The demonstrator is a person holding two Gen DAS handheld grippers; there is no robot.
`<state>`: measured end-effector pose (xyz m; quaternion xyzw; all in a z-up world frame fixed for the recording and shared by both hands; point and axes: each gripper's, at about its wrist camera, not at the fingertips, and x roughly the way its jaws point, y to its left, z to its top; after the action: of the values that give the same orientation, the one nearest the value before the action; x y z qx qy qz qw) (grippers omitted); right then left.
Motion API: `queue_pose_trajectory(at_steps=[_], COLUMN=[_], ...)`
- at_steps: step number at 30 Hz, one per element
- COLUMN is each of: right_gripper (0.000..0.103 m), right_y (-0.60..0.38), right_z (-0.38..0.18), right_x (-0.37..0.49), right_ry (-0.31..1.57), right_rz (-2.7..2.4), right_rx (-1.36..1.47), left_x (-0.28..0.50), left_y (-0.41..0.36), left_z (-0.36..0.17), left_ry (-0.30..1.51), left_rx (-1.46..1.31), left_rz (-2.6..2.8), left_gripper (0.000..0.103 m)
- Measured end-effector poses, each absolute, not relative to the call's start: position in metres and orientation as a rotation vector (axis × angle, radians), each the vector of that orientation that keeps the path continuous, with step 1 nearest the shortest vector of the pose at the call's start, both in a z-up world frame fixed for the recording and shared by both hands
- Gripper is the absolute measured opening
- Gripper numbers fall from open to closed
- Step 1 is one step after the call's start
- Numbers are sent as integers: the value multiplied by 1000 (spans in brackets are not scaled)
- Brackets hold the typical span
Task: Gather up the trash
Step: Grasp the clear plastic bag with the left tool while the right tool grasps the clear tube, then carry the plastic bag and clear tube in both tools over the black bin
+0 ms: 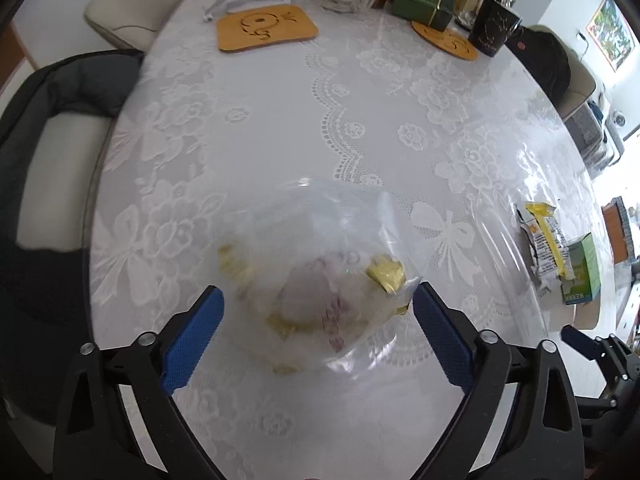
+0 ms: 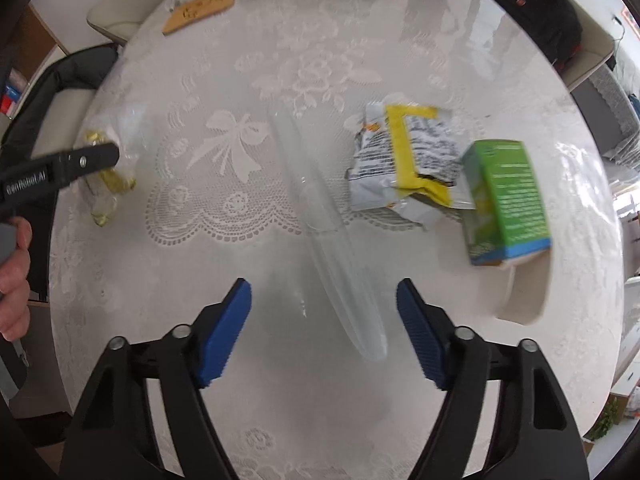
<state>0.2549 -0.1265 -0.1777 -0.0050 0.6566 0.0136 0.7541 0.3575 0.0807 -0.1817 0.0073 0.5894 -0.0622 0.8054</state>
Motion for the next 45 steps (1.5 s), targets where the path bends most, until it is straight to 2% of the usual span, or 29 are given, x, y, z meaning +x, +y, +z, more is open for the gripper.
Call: queue_pose_trajectory(at_steps=[5, 7, 8, 9, 13, 15, 21, 45], right_gripper=[47, 31, 26, 26, 24, 24, 24, 24], right_y=[-113, -108, -105, -104, -99, -98, -109, -127], right_z=[-190, -195, -197, -198, -198, -195, -178, -105], right_x=[261, 262, 262, 260, 257, 254, 239, 150], right_ry=[1455, 1476, 1482, 1480, 1465, 1458, 1418, 1297], right_rz=[20, 9, 5, 2, -8, -5, -1, 18], right_rx=[-37, -52, -57, -57, -75, -64, -29, 29], left_x=[369, 371, 371, 371, 367, 366, 352, 222], left_y=[81, 83, 83, 83, 82, 85, 92, 79], left_z=[-192, -195, -198, -200, -203, -201, -193, -120], left_ry=[1287, 1292, 1301, 1306, 1307, 1306, 1304, 1190], left_rx=[9, 1, 1, 3, 22, 12, -1, -45], left_rz=[-137, -134, -138, -140, -138, -130, -114, -145], left_gripper=[76, 70, 64, 57, 45, 36, 32, 32])
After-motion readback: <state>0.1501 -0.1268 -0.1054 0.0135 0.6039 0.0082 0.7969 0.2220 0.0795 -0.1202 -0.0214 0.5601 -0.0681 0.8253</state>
